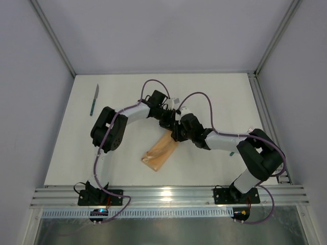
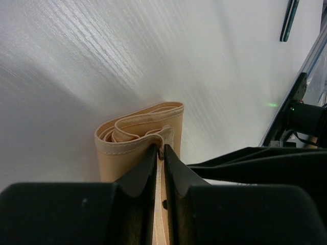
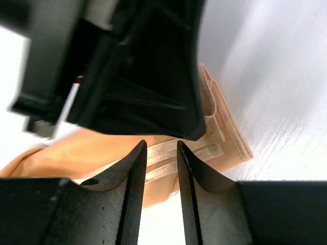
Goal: Fold the napkin into a case and place the utensils inside
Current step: Fold the 2/3-rectangle-folded napkin at the center of the board.
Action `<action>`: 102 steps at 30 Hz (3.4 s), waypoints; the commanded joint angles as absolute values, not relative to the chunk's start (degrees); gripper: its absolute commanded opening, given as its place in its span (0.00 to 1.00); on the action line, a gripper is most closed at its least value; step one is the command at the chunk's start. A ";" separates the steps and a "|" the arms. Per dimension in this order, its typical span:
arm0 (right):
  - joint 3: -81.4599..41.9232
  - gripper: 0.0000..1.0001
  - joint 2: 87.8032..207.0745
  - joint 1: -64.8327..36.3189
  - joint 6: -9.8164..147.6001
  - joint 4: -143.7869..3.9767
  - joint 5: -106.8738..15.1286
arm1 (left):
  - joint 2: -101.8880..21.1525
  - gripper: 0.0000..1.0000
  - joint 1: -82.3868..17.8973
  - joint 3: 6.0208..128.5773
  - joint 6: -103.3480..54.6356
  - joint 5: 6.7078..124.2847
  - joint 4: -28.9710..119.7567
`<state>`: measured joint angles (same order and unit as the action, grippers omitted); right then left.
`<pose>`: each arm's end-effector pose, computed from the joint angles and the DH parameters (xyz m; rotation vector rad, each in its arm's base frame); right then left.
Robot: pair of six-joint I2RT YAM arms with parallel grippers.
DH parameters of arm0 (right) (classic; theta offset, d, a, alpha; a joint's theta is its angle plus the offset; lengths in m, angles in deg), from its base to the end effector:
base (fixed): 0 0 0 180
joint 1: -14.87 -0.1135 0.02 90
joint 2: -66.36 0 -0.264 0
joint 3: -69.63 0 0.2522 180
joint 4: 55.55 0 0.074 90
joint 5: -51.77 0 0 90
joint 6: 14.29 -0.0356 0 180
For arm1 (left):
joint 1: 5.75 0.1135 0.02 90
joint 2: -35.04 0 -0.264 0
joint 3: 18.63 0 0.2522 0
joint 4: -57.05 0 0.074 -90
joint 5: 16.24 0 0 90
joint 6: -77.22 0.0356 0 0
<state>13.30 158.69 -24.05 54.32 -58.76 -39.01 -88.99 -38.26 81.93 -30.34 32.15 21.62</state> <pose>0.2484 0.2012 0.1598 -0.3610 2.2920 0.5670 0.3677 -0.2624 0.1457 0.6320 2.6302 -1.2429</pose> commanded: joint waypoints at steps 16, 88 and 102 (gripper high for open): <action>6.47 0.27 164.52 -23.28 49.69 -64.03 -29.79 | -89.68 0.12 -38.26 82.58 -32.64 29.11 25.09; 10.95 0.04 165.94 -18.53 38.79 -60.34 -39.99 | -54.17 0.42 -59.36 61.22 16.76 49.57 -6.99; 11.48 0.04 165.59 -18.44 38.88 -60.17 -40.08 | -58.12 0.18 -53.03 60.35 10.95 61.19 2.86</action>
